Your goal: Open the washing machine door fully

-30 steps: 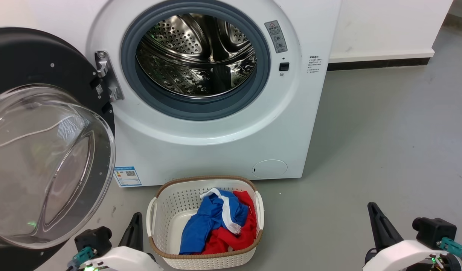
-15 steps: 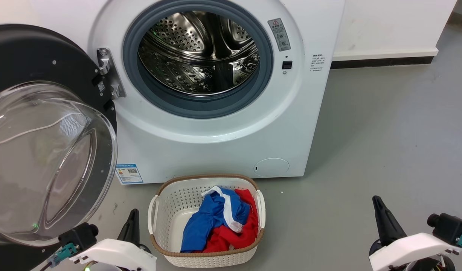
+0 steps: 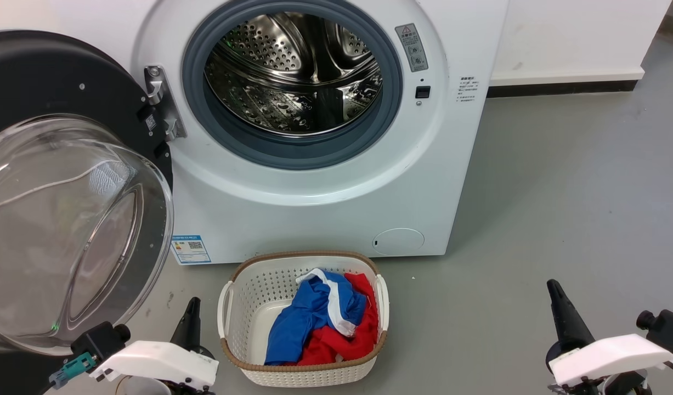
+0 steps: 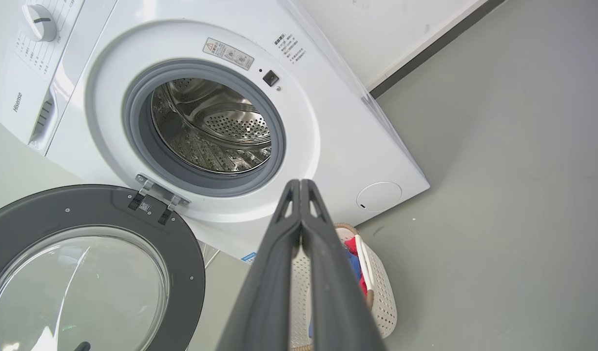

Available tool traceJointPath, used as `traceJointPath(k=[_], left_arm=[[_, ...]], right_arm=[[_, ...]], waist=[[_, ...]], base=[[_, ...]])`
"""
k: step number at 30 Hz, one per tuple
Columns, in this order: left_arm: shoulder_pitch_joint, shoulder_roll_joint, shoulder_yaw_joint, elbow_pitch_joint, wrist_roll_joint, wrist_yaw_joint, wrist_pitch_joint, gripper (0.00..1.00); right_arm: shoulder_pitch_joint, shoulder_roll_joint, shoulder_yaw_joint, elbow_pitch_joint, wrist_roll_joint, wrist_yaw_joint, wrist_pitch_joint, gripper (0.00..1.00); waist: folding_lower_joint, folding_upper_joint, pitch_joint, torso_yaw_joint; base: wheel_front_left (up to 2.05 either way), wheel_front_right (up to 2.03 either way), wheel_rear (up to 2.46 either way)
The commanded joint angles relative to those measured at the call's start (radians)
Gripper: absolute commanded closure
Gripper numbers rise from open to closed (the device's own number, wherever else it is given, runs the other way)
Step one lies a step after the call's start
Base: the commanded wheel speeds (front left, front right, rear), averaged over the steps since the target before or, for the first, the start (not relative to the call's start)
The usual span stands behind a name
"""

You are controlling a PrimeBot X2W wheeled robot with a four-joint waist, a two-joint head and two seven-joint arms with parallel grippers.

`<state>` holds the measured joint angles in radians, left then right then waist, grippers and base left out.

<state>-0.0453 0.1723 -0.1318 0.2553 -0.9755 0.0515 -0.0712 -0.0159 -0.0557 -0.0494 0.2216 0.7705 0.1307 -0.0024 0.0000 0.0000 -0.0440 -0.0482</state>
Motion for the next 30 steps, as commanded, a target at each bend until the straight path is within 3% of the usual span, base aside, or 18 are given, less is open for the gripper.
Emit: traceJointPath(k=[1,30], left_arm=[[-0.03,-0.004,0.016,-0.013,-0.03,-0.013,0.008,1.0],[-0.049,-0.055,0.118,-0.013,-0.292,-0.088,0.086,1.0]], right_arm=[[-0.029,0.001,-0.005,-0.01,0.041,0.0,0.004,1.0],[-0.06,0.003,-0.032,0.004,0.387,0.0,0.054,1.0]], waist=[[0.0,0.0,0.001,0.001],[0.0,0.0,0.017,0.017]], base=[[0.0,0.0,0.0],[0.0,0.0,0.0]])
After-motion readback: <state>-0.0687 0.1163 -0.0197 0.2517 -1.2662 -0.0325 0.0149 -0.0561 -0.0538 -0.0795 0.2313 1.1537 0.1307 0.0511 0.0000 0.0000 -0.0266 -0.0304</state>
